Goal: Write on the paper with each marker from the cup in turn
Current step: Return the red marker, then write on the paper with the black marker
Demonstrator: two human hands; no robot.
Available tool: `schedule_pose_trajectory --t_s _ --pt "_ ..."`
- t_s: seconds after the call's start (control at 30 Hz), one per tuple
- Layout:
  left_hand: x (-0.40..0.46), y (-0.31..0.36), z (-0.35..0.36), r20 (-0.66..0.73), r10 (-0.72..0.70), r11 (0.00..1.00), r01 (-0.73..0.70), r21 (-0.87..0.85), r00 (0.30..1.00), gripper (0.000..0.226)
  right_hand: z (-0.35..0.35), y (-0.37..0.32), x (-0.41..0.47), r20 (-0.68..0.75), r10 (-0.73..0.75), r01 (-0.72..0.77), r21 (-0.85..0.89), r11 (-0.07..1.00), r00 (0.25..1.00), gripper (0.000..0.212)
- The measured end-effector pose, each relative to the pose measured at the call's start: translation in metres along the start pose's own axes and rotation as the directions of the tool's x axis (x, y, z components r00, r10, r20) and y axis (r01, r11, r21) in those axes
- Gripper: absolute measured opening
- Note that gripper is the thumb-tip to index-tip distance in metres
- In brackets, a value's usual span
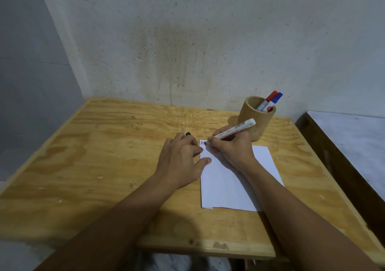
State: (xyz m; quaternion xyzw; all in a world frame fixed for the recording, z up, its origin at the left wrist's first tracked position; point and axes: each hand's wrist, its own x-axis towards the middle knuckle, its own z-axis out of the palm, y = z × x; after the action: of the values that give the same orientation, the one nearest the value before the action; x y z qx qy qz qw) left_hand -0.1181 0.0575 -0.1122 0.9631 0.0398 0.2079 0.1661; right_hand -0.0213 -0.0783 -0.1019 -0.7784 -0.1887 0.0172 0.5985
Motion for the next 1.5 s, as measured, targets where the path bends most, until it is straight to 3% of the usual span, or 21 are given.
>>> schedule_pose_trajectory --t_s 0.3,0.43,0.57,0.67,0.77,0.83,0.9,0.97,1.03,1.13,1.27,1.5 --pt "0.0 -0.001 0.002 -0.014 0.004 1.0 -0.004 0.007 1.0 0.044 0.001 0.001 0.001 0.004 0.001 -0.001 0.0 1.0 1.0 0.009" --pt "0.001 -0.001 0.002 -0.018 0.01 1.0 -0.01 0.002 1.0 0.045 0.0 0.0 0.0 -0.042 0.005 -0.002 0.077 0.997 0.999 0.007" --pt "0.009 -0.003 -0.004 -0.121 -0.142 0.968 0.112 -0.226 0.983 0.054 -0.005 -0.007 0.001 -0.057 0.085 -0.066 0.276 0.959 0.995 0.009" --pt "0.024 -0.007 -0.009 -0.064 -0.239 0.926 0.208 -0.315 0.969 0.038 -0.009 -0.017 0.002 -0.03 0.168 -0.137 0.446 0.884 0.985 0.008" --pt "0.035 -0.011 -0.011 -0.018 -0.307 0.89 0.281 -0.359 0.951 0.019 -0.017 -0.031 0.005 -0.015 0.147 -0.122 0.471 0.874 0.989 0.005" --pt "0.04 -0.01 -0.015 0.028 -0.423 0.761 0.371 -0.532 0.906 0.018 -0.022 -0.041 0.003 -0.019 0.112 -0.093 0.441 0.893 0.994 0.006" --pt "0.044 -0.003 -0.025 0.17 -0.511 0.439 0.426 -0.791 0.843 0.02 -0.028 -0.05 0.0 -0.023 0.074 -0.059 0.41 0.91 0.997 0.008" --pt "0.048 0.006 -0.036 0.296 -0.504 0.163 0.426 -0.89 0.811 0.019 -0.033 -0.057 -0.003 -0.019 0.038 -0.028 0.378 0.925 0.999 0.006" --pt "0.052 0.015 -0.042 0.342 -0.469 0.046 0.41 -0.911 0.814 0.017 -0.037 -0.059 -0.004 -0.036 0.009 0.004 0.335 0.942 0.999 0.014" --pt "0.054 0.027 -0.047 0.364 -0.421 -0.022 0.392 -0.92 0.831 0.016 -0.044 -0.063 -0.004 -0.059 -0.009 0.026 0.299 0.954 0.998 0.024" --pt "0.055 0.037 -0.049 0.394 -0.374 -0.072 0.397 -0.915 0.84 0.013 -0.053 -0.072 -0.008 -0.084 -0.044 0.066 0.279 0.958 0.996 0.023" --pt "0.057 0.052 -0.053 0.385 -0.325 -0.056 0.389 -0.919 0.864 0.011 -0.07 -0.082 -0.013 -0.054 -0.097 0.11 0.319 0.941 0.994 0.024"
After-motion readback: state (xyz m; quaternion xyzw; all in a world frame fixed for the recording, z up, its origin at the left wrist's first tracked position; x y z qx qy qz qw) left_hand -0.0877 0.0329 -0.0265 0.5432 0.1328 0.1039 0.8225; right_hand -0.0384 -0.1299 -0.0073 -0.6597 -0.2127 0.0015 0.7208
